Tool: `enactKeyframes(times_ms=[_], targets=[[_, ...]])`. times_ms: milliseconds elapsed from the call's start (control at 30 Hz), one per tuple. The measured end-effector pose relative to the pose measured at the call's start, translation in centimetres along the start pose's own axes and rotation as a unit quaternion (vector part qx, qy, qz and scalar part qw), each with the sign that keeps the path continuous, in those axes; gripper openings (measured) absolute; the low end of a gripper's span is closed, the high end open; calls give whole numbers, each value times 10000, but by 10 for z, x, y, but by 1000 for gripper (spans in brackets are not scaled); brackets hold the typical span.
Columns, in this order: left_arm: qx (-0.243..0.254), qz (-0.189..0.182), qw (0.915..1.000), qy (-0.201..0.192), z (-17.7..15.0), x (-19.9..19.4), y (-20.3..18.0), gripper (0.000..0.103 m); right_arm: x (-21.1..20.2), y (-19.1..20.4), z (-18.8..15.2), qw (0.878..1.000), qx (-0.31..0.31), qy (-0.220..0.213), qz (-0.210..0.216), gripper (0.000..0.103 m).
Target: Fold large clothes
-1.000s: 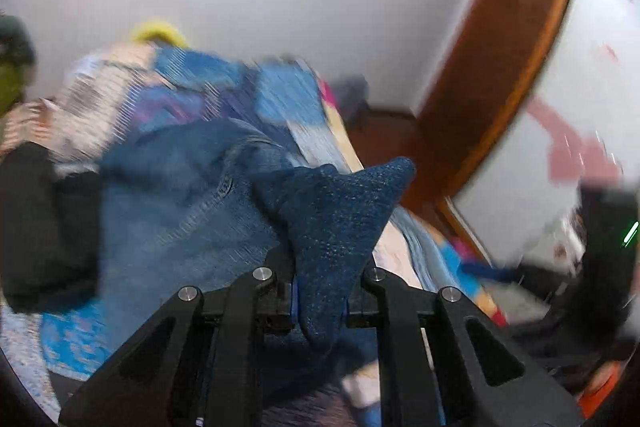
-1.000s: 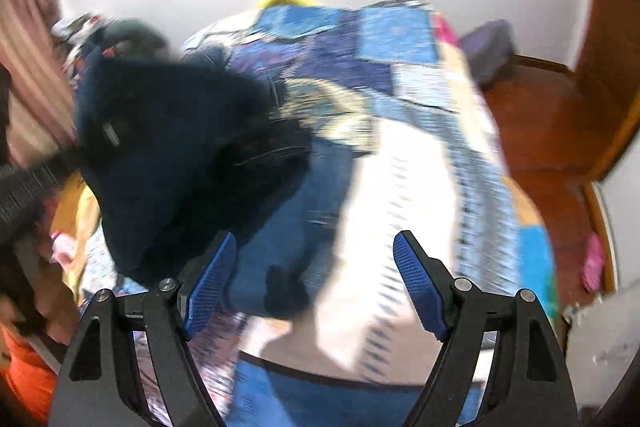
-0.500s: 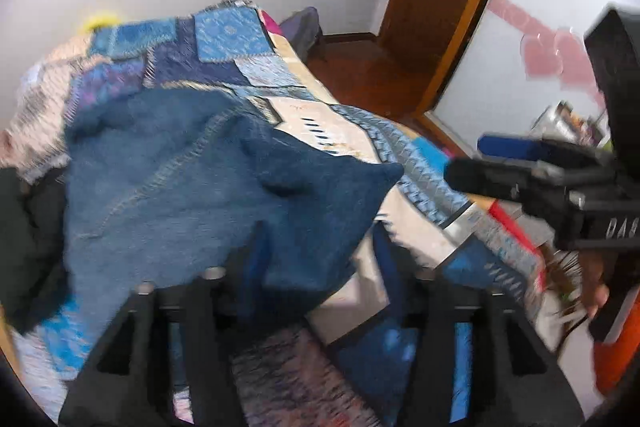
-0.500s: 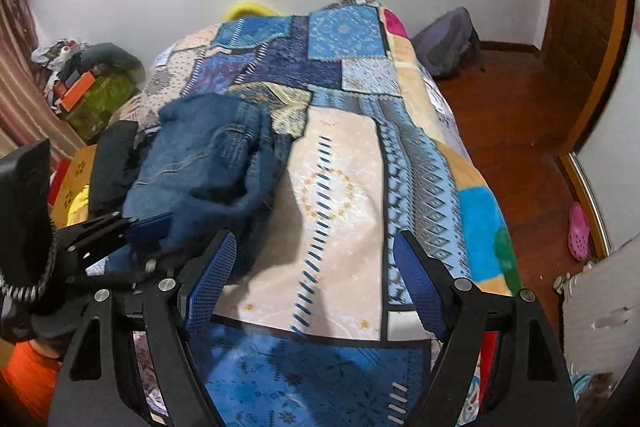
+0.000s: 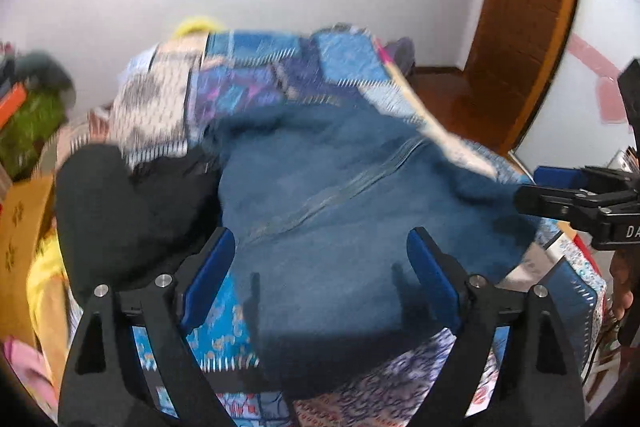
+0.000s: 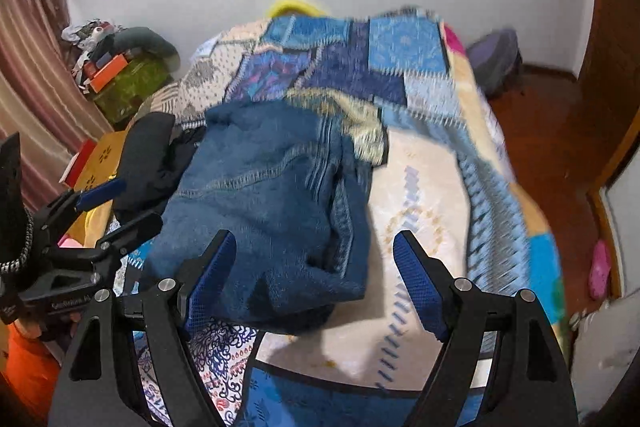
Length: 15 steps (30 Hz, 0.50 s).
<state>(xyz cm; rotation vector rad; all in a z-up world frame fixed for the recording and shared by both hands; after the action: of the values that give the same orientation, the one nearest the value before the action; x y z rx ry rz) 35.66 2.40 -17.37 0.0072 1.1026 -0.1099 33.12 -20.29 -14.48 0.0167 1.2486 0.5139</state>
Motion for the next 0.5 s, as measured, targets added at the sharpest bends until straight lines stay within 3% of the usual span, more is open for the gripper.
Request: enactKeyframes(times_ms=[167,300,500], targets=[[-32,-15,9990,437,-19,38,16,88,18,-16,-13,9989,300,346,62,78],[-267,-336,9982,424,-30,44,27,90,21,-24,-19,9968,465,506,406,78],[-665,-472,9954,510,-19,43,51,90,19,-15,-6,9979,158,532,325,78]])
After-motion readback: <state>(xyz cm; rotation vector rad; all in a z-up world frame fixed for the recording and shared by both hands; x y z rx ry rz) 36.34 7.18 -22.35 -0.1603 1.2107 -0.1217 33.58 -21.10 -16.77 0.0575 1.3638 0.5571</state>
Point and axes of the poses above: each gripper's, at about its wrist camera, not at the fingertips, and x roughly the way its jaws point, y to its left, z to its top, the point moved 4 cm from there along x, roughly the way its jaws point, and after that the axes turned 15 degrees about y, right-handed, at the moved point
